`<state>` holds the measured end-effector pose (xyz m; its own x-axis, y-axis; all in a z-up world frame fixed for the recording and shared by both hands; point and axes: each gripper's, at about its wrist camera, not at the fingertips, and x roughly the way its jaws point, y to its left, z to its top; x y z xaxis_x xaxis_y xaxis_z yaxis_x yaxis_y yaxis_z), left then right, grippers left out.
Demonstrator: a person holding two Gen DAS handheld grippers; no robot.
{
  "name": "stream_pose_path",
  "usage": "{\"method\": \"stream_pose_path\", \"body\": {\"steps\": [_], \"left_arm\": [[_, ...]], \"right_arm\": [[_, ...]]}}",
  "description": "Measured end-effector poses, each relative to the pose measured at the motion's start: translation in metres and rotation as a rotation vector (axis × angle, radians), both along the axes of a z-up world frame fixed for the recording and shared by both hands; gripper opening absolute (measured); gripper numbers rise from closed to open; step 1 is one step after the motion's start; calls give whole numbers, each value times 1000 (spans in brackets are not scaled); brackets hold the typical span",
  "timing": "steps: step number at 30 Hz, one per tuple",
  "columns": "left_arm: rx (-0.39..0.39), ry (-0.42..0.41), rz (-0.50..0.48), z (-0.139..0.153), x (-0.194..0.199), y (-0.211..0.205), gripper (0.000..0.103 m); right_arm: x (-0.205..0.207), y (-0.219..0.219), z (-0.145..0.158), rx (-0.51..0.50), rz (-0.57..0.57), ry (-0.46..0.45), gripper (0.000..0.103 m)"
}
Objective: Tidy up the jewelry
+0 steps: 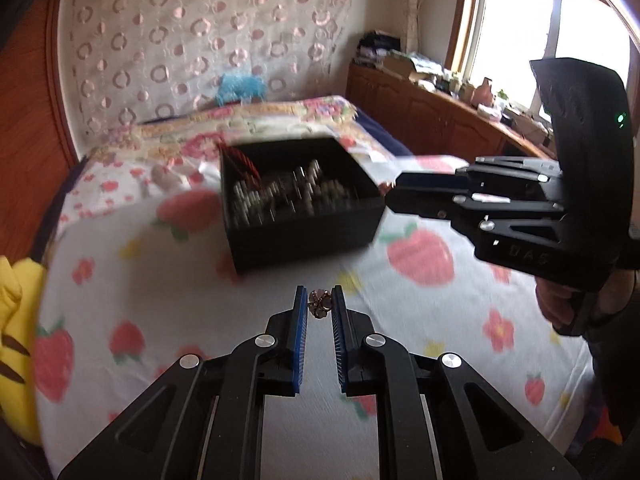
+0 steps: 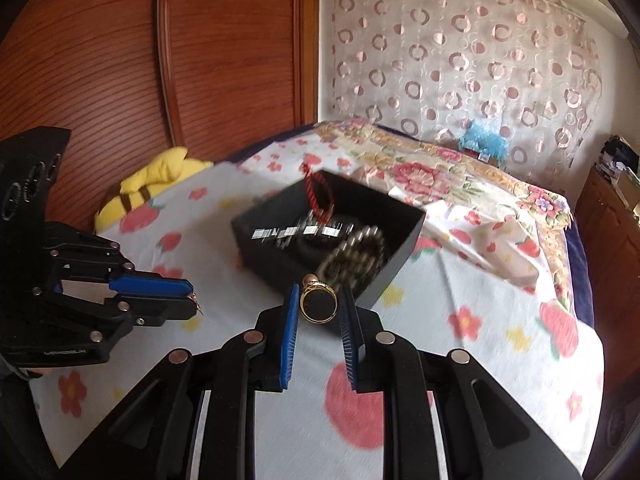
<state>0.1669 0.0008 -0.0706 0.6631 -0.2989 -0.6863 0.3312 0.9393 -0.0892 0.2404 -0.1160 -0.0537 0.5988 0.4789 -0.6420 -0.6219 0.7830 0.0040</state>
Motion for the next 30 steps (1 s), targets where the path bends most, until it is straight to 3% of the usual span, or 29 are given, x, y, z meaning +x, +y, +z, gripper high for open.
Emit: {"method": "stream_pose_path", "body": {"steps": [13,30], "left_arm": [[14,-73,50,27,47,12,11],[52,-58,83,20,82,5,12]], "right_arm": [[36,2,2,41,-30,13,27],[14,-18,-6,29,-88,28,28]]}}
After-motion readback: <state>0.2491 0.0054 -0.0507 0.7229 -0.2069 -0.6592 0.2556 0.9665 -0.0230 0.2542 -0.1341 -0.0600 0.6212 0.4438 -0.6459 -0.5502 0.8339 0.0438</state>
